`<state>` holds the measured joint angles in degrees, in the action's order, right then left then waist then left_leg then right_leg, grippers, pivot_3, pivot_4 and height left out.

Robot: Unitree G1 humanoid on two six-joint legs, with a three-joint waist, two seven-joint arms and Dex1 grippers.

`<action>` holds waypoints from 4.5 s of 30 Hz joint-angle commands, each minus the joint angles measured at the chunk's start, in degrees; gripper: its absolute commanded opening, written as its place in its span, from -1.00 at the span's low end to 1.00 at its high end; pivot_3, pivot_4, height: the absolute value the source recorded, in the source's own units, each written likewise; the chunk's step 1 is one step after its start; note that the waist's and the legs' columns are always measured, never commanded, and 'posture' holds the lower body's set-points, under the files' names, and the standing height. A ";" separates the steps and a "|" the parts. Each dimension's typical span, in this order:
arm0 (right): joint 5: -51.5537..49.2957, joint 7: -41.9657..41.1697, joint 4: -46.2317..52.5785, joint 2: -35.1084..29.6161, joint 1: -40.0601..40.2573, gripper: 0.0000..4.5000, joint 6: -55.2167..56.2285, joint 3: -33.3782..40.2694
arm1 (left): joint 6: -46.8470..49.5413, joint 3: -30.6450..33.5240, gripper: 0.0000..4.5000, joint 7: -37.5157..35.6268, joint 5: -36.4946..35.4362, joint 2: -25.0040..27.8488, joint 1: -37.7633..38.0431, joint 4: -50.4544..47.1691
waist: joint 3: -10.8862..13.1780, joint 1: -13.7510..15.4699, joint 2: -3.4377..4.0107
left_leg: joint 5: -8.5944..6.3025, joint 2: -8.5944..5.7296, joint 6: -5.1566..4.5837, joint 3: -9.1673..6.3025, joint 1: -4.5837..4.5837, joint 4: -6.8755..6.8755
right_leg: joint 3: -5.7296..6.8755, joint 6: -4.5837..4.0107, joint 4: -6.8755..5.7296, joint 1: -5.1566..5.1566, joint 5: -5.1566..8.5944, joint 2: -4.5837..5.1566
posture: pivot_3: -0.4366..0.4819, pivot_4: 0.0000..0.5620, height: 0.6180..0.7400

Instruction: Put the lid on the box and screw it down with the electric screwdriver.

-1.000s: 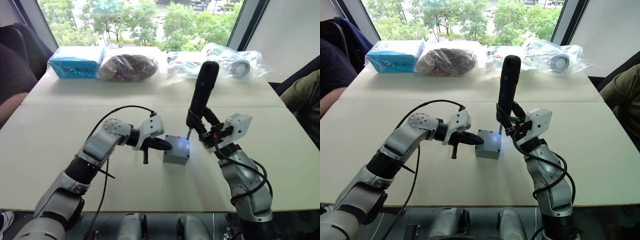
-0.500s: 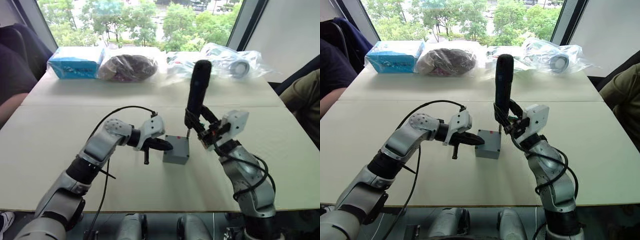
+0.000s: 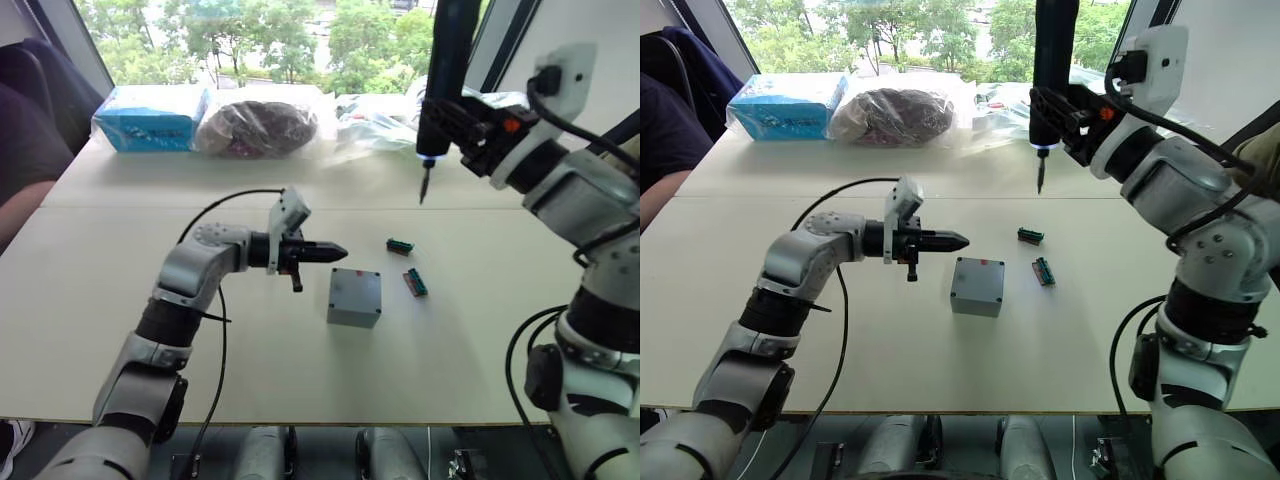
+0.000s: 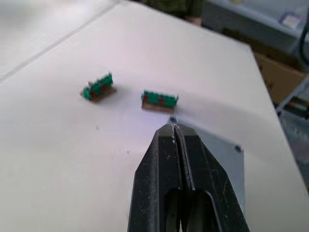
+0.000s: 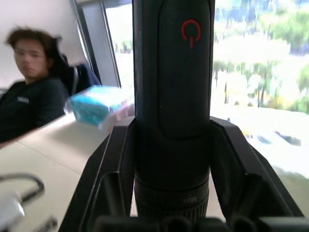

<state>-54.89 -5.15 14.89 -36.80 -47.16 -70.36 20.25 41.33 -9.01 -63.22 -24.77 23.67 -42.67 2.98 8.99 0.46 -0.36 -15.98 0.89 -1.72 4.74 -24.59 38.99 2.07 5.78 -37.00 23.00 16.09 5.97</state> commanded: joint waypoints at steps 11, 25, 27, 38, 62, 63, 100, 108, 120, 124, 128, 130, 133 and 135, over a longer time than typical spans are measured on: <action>7.34 -10.38 -16.84 -18.89 11.13 -0.15 -20.77 -2.06 | -3.40 -7.24 -1.00 -2.59 1.30 4.78 4.60 -13.22 | 0.19 -0.64 0.34 | -0.01 0.01 -0.04 0.11 -0.44 0.03 | -0.11 0.05 0.01 0.48 -0.02 -0.29 | -0.05 -0.47 1.00; 17.76 -15.64 -27.20 -18.85 11.09 -0.15 -16.12 -9.81 | 1.55 -6.51 -1.00 -0.23 -2.37 6.89 5.09 -22.90 | 0.24 -0.95 0.35 | 0.00 -0.01 -0.04 0.09 -0.44 0.11 | -0.15 0.09 0.01 0.45 -0.02 -0.37 | -0.05 -0.47 1.00; 18.67 -16.55 -27.46 -18.72 11.21 -0.15 -15.51 -10.46 | 1.25 -6.79 -1.00 0.14 -2.25 6.89 5.14 -22.64 | 0.24 -1.03 0.34 | 0.00 0.00 -0.04 0.09 -0.44 0.13 | -0.16 0.12 0.01 0.43 -0.04 -0.38 | -0.05 -0.47 1.00; 22.40 -17.41 -26.96 -17.77 10.39 0.98 -16.19 -7.85 | 0.35 -5.29 -1.00 -0.44 -2.54 8.72 3.68 -20.20 | 0.24 -0.91 0.34 | 0.09 -0.01 0.11 0.09 -0.43 0.16 | -0.17 0.17 0.00 0.43 -0.06 -0.40 | -0.05 -0.47 1.00; 21.85 -42.79 20.67 -21.83 33.72 0.98 18.57 -20.58 | -6.53 -7.90 -1.00 1.68 9.01 13.45 8.01 -9.76 | 0.31 0.31 0.12 | 0.04 -0.02 0.03 0.01 -0.42 0.28 | -0.15 0.31 -0.08 0.37 -0.03 -0.39 | -0.05 -0.47 1.00; 22.18 -42.38 20.69 -20.79 33.45 0.98 18.78 -21.89 | -6.33 -8.52 -1.00 1.59 9.14 13.12 8.53 -10.31 | 0.31 0.30 0.12 | 0.04 -0.02 0.04 0.01 -0.42 0.28 | -0.14 0.31 -0.08 0.37 -0.03 -0.39 | -0.05 -0.47 1.00; 37.50 -45.87 7.50 -21.47 24.46 0.98 31.12 -33.96 | -9.79 -12.35 -1.00 -2.12 15.43 11.80 8.47 -10.46 | 0.31 0.31 0.08 | 0.03 -0.04 0.01 0.00 -0.40 0.33 | -0.10 0.31 -0.14 0.35 -0.03 -0.40 | -0.05 -0.47 1.00; 44.59 -52.77 -1.63 -17.73 19.52 0.98 41.81 -38.95 | -6.58 -14.30 -1.00 -0.91 14.83 10.35 11.07 -15.89 | 0.31 0.25 0.08 | 0.16 -0.02 0.24 0.01 -0.40 0.33 | -0.12 0.31 -0.16 0.37 -0.03 -0.42 | -0.05 -0.47 1.00; 42.01 -53.67 6.59 -13.94 23.23 0.98 33.95 -36.64 | -8.68 -13.09 -1.00 3.85 16.78 7.35 8.53 -10.61 | 0.31 0.37 0.08 | 0.16 -0.03 0.24 0.00 -0.40 0.35 | -0.10 0.31 -0.18 0.35 -0.03 -0.42 | -0.05 -0.47 1.00; 39.88 -52.30 10.78 -13.19 25.94 0.98 29.71 -34.39 | -9.54 -12.93 -1.00 3.61 16.70 7.42 7.79 -9.48 | 0.31 0.28 0.08 | 0.16 -0.03 0.24 -0.01 -0.40 0.35 | -0.09 0.31 -0.18 0.34 -0.03 -0.41 | -0.05 -0.47 1.00; 38.56 -50.55 13.75 -12.31 27.32 0.98 26.48 -33.06 | -10.09 -13.10 -1.00 3.76 16.90 7.17 7.02 -8.50 | 0.31 0.25 0.08 | 0.16 -0.02 0.24 -0.01 -0.38 0.35 | -0.09 0.31 -0.20 0.34 -0.03 -0.41 | -0.05 -0.47 1.00; 37.97 -49.71 14.70 -11.75 27.58 0.98 25.13 -32.59 | -10.57 -13.18 -1.00 3.76 17.02 7.07 6.79 -8.10 | 0.31 0.28 0.08 | 0.16 -0.02 0.23 -0.01 -0.38 0.35 | -0.09 0.31 -0.20 0.34 -0.03 -0.41 | -0.05 -0.47 1.00; 37.06 -48.67 16.08 -10.73 27.83 0.98 23.20 -32.30 | -10.96 -13.29 -1.00 3.59 17.02 6.76 6.24 -7.43 | 0.30 0.29 0.08 | 0.16 -0.02 0.23 -0.01 -0.38 0.35 | -0.09 0.31 -0.20 0.34 -0.03 -0.41 | -0.05 -0.47 1.00; 36.14 -48.24 17.33 -10.43 28.34 0.98 21.91 -32.24 | -11.12 -13.50 -1.00 3.79 17.23 6.36 5.85 -6.97 | 0.31 0.33 0.08 | 0.16 -0.03 0.23 -0.01 -0.38 0.35 | -0.09 0.31 -0.20 0.34 -0.03 -0.41 | -0.05 -0.47 1.00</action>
<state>-16.79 -53.59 28.93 -47.85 -18.87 -47.97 -12.96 31.70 -23.40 -59.61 -7.82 30.69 -35.21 -3.07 9.29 0.79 -0.28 -15.82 0.86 -1.49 4.72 -24.97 39.34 1.98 6.09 -37.19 23.33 16.07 5.55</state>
